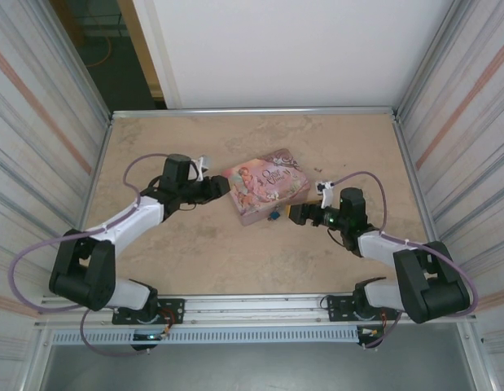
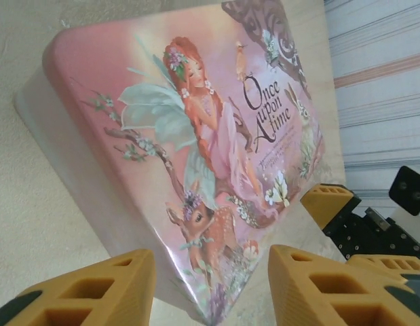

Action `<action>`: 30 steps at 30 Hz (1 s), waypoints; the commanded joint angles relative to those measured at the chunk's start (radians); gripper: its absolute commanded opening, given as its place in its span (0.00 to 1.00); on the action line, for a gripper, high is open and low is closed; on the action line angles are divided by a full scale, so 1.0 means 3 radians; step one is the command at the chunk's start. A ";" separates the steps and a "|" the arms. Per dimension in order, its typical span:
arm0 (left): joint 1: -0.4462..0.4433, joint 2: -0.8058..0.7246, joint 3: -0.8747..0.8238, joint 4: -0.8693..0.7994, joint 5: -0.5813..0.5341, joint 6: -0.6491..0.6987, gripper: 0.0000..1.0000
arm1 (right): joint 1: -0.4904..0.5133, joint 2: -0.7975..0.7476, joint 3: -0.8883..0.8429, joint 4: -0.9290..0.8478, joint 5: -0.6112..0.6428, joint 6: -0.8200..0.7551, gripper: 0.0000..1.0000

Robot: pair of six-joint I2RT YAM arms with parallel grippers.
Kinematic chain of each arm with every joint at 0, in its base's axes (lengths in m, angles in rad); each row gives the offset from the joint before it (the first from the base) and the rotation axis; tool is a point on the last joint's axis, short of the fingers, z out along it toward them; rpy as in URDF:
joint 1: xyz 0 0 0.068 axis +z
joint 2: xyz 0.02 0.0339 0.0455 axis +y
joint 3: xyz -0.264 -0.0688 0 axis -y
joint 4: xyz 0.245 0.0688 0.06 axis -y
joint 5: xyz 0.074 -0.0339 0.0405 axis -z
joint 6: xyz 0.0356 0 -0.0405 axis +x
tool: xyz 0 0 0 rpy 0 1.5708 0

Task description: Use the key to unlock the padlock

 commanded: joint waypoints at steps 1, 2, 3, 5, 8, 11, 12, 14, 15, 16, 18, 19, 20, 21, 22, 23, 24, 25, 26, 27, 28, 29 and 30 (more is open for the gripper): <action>-0.0075 -0.0084 0.0199 -0.0298 -0.0058 0.0123 0.45 | -0.0009 0.0109 -0.0010 0.0100 -0.0308 -0.0159 0.89; -0.0106 -0.0062 0.0244 -0.0322 -0.0041 0.0133 0.44 | -0.0002 0.0160 -0.0008 0.0161 -0.0314 -0.0152 0.88; -0.0146 -0.0026 0.0297 -0.0337 -0.0012 0.0132 0.43 | 0.0012 0.0224 -0.0006 0.0229 -0.0306 -0.0148 0.87; -0.0217 0.0064 0.0404 -0.0344 0.0045 0.0121 0.41 | 0.0043 0.0331 0.0009 0.0324 -0.0250 -0.0149 0.86; -0.0311 0.0246 0.0576 -0.0348 0.0123 0.0103 0.39 | 0.0107 0.0462 0.0019 0.0468 -0.0142 -0.0152 0.85; -0.0377 0.0457 0.0744 -0.0376 0.0195 0.0123 0.37 | 0.0183 0.0601 0.0043 0.0581 -0.0074 -0.0169 0.84; -0.0393 0.0535 0.0803 -0.0386 0.0226 0.0133 0.37 | 0.0205 0.0650 0.0051 0.0621 -0.0055 -0.0175 0.83; -0.0415 0.0673 0.0896 -0.0389 0.0289 0.0153 0.36 | 0.0242 0.0742 0.0051 0.0716 -0.0025 -0.0165 0.82; -0.0430 0.0746 0.0942 -0.0403 0.0302 0.0162 0.35 | 0.0257 0.0795 0.0053 0.0763 -0.0017 -0.0162 0.82; -0.0444 0.0816 0.0980 -0.0409 0.0311 0.0172 0.35 | 0.0267 0.0843 0.0056 0.0800 -0.0007 -0.0154 0.82; -0.0475 0.0925 0.1029 -0.0425 0.0282 0.0201 0.34 | 0.0291 0.0931 0.0066 0.0860 -0.0005 -0.0156 0.80; -0.0490 0.0982 0.1050 -0.0455 0.0244 0.0229 0.34 | 0.0297 0.0974 0.0076 0.0893 0.0001 -0.0155 0.80; -0.0502 0.1023 0.1064 -0.0472 0.0220 0.0244 0.34 | 0.0308 0.1008 0.0080 0.0924 0.0002 -0.0146 0.79; -0.0508 0.1076 0.1065 -0.0482 0.0206 0.0246 0.34 | 0.0311 0.1044 0.0081 0.0960 0.0001 -0.0141 0.79; -0.0508 0.1111 0.1059 -0.0472 0.0199 0.0246 0.34 | 0.0316 0.1071 0.0087 0.0982 -0.0001 -0.0140 0.78; -0.0508 0.1146 0.1044 -0.0473 0.0188 0.0248 0.33 | 0.0323 0.1097 0.0100 0.0999 -0.0004 -0.0142 0.76; -0.0508 0.1166 0.1034 -0.0471 0.0169 0.0248 0.33 | 0.0326 0.1116 0.0110 0.1006 -0.0003 -0.0146 0.74; -0.0508 0.1176 0.1021 -0.0476 0.0145 0.0252 0.33 | 0.0327 0.1133 0.0117 0.1008 -0.0006 -0.0155 0.72; -0.0508 0.1182 0.1008 -0.0492 0.0113 0.0258 0.32 | 0.0329 0.1152 0.0133 0.1005 -0.0008 -0.0163 0.72; -0.0508 0.1183 0.1004 -0.0515 0.0078 0.0270 0.32 | 0.0334 0.1176 0.0143 0.1006 -0.0001 -0.0179 0.71; -0.0508 0.1183 0.1003 -0.0540 0.0061 0.0282 0.32 | 0.0334 0.1194 0.0150 0.1006 -0.0004 -0.0187 0.70; -0.0508 0.1183 0.1004 -0.0556 0.0044 0.0296 0.32 | 0.0331 0.1214 0.0165 0.1010 -0.0012 -0.0199 0.69; -0.0508 0.1185 0.1000 -0.0569 0.0034 0.0299 0.32 | 0.0332 0.1234 0.0175 0.1020 -0.0016 -0.0214 0.69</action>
